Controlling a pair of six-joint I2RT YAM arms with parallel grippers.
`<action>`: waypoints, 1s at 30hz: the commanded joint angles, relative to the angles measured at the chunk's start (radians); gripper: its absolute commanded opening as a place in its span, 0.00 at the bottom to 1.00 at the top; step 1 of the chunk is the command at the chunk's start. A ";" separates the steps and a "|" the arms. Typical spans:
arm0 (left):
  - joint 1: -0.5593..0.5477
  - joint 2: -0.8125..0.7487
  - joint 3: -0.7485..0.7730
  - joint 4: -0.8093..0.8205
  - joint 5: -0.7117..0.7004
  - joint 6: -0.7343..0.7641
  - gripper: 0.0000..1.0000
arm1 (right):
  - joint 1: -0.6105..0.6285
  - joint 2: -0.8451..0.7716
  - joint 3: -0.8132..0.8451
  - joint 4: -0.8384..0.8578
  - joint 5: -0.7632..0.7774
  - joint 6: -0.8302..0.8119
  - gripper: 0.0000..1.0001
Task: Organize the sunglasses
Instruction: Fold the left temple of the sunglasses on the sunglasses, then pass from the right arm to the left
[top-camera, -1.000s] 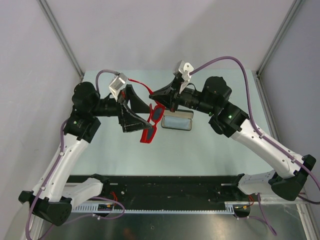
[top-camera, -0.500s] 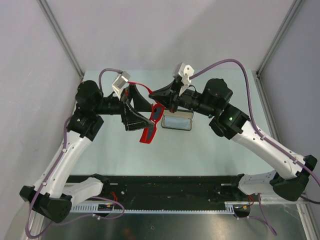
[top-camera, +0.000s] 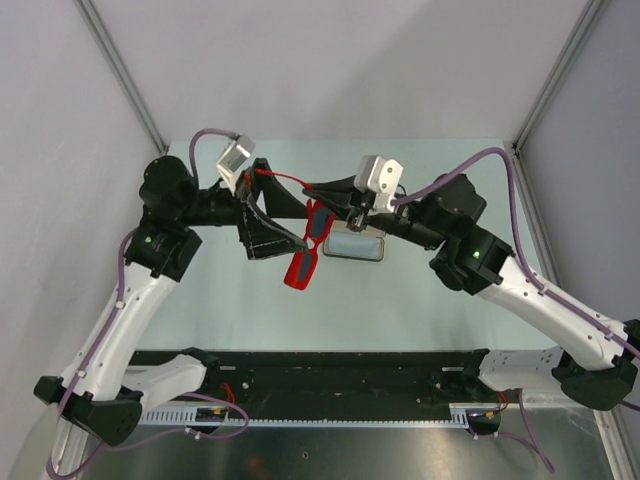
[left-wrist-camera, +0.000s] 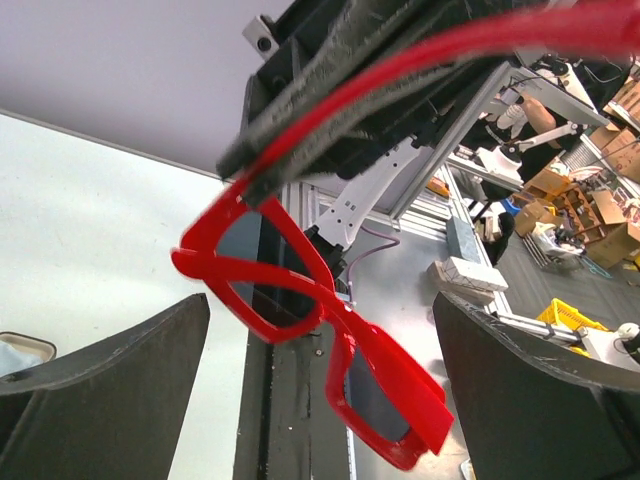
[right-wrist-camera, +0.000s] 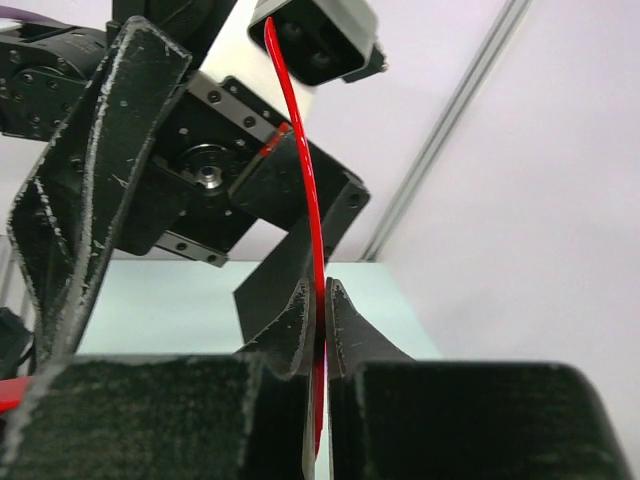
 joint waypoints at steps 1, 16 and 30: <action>0.012 -0.024 0.019 0.011 -0.013 -0.020 1.00 | -0.008 -0.039 0.005 0.064 0.056 -0.061 0.00; 0.131 -0.001 0.054 0.009 -0.076 -0.225 0.95 | -0.038 -0.114 -0.015 0.064 0.065 -0.078 0.00; 0.056 0.011 -0.023 0.025 0.106 -0.250 0.65 | -0.038 -0.138 -0.015 0.090 0.014 -0.063 0.00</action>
